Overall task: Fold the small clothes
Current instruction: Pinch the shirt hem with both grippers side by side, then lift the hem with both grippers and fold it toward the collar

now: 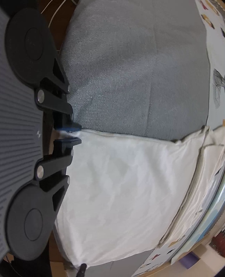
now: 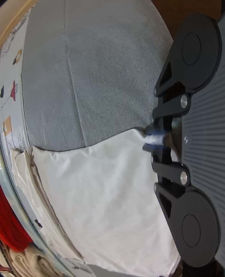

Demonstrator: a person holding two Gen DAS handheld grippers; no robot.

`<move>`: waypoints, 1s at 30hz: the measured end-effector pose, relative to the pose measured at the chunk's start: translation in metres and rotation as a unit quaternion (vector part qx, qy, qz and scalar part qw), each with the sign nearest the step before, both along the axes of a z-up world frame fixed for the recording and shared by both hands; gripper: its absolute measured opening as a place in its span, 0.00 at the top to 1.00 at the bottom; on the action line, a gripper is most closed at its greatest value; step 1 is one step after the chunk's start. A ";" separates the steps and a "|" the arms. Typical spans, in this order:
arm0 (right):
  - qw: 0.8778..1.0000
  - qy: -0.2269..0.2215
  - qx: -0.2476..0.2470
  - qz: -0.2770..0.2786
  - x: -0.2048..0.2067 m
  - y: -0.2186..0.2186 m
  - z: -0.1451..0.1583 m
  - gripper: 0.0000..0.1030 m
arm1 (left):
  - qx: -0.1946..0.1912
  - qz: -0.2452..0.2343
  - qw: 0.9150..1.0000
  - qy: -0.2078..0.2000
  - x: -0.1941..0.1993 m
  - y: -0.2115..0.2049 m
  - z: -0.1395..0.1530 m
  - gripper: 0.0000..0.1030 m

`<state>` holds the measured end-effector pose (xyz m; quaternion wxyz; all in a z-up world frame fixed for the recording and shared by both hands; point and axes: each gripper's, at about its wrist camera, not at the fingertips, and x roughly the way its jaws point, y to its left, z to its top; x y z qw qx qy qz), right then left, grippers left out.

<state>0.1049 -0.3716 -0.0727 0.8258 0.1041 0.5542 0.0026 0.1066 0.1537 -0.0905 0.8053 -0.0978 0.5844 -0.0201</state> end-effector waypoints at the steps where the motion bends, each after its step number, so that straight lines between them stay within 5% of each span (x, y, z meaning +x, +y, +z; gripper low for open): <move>1: 1.000 -0.001 0.000 0.000 -0.001 0.000 0.001 0.92 | 0.000 -0.002 1.000 -0.003 -0.001 -0.001 0.002 0.92; 12: 1.000 0.006 -0.018 -0.010 -0.004 0.000 0.004 0.82 | 0.016 0.004 1.000 0.007 0.005 0.003 -0.003 0.83; 20: 1.000 0.009 -0.030 0.001 -0.001 0.006 0.003 0.89 | 0.020 -0.012 1.000 -0.001 0.006 -0.002 -0.003 0.92; 30: 0.993 -0.099 0.044 -0.050 -0.017 -0.011 0.054 0.94 | -0.032 -0.011 0.996 -0.086 -0.013 0.003 0.053 0.94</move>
